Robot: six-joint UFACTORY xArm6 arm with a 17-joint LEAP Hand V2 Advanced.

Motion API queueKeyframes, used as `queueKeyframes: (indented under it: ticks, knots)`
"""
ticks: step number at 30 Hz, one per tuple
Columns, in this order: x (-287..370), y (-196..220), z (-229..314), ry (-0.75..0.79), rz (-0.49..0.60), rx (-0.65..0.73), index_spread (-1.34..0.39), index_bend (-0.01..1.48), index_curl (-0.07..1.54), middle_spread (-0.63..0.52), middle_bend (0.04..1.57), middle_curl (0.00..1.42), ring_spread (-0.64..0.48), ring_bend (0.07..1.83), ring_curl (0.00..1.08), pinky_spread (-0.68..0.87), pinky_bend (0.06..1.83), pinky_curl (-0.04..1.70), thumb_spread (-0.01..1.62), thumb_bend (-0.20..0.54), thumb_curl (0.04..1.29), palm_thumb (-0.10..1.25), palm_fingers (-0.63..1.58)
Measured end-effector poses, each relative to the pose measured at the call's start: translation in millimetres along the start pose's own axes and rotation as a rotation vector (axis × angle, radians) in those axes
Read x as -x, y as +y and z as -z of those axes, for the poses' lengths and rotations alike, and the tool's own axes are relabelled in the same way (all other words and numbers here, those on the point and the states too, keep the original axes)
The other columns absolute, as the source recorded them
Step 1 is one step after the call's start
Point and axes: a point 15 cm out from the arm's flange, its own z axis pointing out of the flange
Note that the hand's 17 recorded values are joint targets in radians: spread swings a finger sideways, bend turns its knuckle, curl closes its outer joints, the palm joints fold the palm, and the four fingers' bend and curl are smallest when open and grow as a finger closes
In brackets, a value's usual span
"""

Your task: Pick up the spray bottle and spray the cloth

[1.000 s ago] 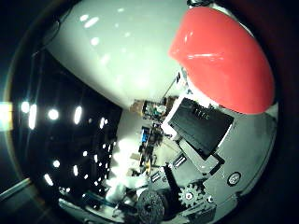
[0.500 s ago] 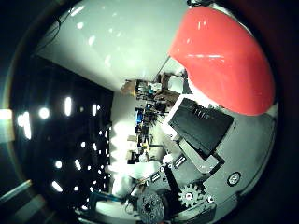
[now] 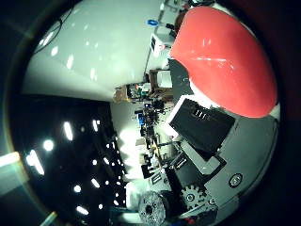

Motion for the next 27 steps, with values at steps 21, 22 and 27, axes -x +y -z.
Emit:
queueKeyframes:
  ticks: [21,22,27]
  knots:
    - [61,28,75,0.001,0.135,-0.118,-0.28,1.15,0.76,-0.20,1.35,0.77,-0.20,1.47,0.67,-0.29,1.33,0.68,0.43,-0.017,1.08,1.05,1.18]
    - [54,23,69,0.003,0.122,-0.111,-0.28,1.15,0.76,-0.20,1.35,0.77,-0.20,1.47,0.67,-0.29,1.33,0.68,0.43,-0.017,1.08,1.05,1.18]
    - [15,15,27,0.005,0.059,-0.031,-0.28,1.15,0.76,-0.20,1.35,0.77,-0.20,1.47,0.67,-0.29,1.33,0.68,0.43,-0.017,1.08,1.05,1.18]
